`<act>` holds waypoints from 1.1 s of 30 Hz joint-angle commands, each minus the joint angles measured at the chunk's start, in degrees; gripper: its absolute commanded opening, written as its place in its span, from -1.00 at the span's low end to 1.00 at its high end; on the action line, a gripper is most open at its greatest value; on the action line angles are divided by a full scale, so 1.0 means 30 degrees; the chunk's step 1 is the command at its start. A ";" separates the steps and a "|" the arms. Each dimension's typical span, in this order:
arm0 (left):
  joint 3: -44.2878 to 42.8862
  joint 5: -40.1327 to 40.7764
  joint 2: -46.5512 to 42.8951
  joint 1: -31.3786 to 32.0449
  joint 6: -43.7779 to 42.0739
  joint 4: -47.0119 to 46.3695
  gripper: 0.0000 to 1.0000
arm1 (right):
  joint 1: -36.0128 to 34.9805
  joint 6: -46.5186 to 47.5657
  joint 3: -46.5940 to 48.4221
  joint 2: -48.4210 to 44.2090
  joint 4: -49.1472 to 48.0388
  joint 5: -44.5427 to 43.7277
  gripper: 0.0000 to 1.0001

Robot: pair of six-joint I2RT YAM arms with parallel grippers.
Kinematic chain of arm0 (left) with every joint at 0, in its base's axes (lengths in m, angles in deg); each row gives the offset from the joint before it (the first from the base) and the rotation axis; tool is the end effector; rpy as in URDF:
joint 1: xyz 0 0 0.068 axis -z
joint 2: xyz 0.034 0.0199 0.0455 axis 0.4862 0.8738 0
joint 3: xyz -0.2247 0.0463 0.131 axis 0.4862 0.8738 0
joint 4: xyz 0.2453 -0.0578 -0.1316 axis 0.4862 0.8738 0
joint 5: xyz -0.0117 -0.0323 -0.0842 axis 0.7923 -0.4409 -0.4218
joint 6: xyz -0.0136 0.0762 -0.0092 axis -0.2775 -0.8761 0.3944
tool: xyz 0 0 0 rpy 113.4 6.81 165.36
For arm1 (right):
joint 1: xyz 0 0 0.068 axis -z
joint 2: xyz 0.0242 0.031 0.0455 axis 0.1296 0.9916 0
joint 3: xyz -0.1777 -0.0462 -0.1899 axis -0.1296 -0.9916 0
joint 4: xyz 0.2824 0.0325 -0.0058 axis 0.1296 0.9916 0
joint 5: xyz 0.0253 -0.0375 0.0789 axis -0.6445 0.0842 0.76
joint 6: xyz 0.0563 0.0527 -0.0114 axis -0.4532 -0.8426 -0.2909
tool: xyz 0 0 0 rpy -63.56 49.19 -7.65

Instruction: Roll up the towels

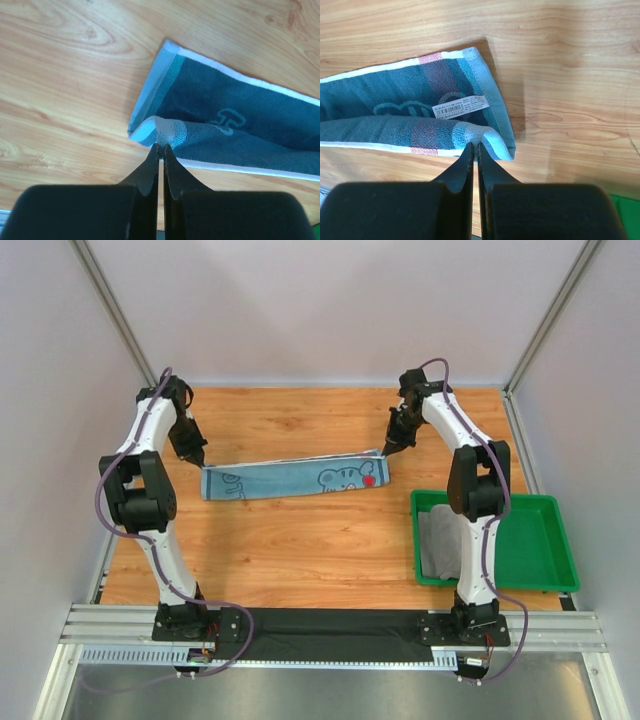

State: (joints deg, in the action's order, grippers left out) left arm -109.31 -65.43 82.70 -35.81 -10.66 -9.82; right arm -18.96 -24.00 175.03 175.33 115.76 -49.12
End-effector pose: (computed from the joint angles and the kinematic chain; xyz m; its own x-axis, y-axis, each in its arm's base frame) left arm 0.4231 0.0484 0.2004 -0.8426 -0.5099 -0.1733 -0.5000 0.8602 -0.1001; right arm 0.4716 0.1128 0.1752 -0.9708 0.1997 -0.1329 0.1489 0.9359 0.3192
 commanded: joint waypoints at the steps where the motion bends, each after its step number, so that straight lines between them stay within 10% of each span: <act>1: -0.1224 0.0082 0.0803 -0.0045 -0.0408 0.0527 -1.00 | 0.0115 0.0167 0.1023 0.0753 0.0230 0.0131 -0.99; 14: -0.5235 0.0200 0.4026 -0.0045 -0.0116 0.1201 -1.00 | 0.0583 -0.0214 0.4711 0.3712 0.0668 0.0453 -0.99; 20: -0.7347 0.0052 0.4438 -0.0045 -0.0027 0.1580 -0.16 | 0.1315 0.0049 0.6152 0.3922 0.1225 0.1012 -0.02; 24: -0.7789 0.0375 0.3737 -0.0074 -0.0143 0.1962 0.19 | 0.1609 0.0342 0.4339 0.1933 0.0817 0.0164 0.08; 33: -0.0826 0.0406 -0.3018 -0.0045 -0.0495 0.0471 0.10 | 0.1639 0.0138 -0.5179 -0.4632 -0.3015 0.2465 0.11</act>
State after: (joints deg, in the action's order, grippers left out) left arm -117.11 -63.70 85.02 -35.84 -10.95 -6.98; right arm -13.75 -23.41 165.55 167.79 113.23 -47.07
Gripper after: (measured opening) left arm 0.556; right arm 0.551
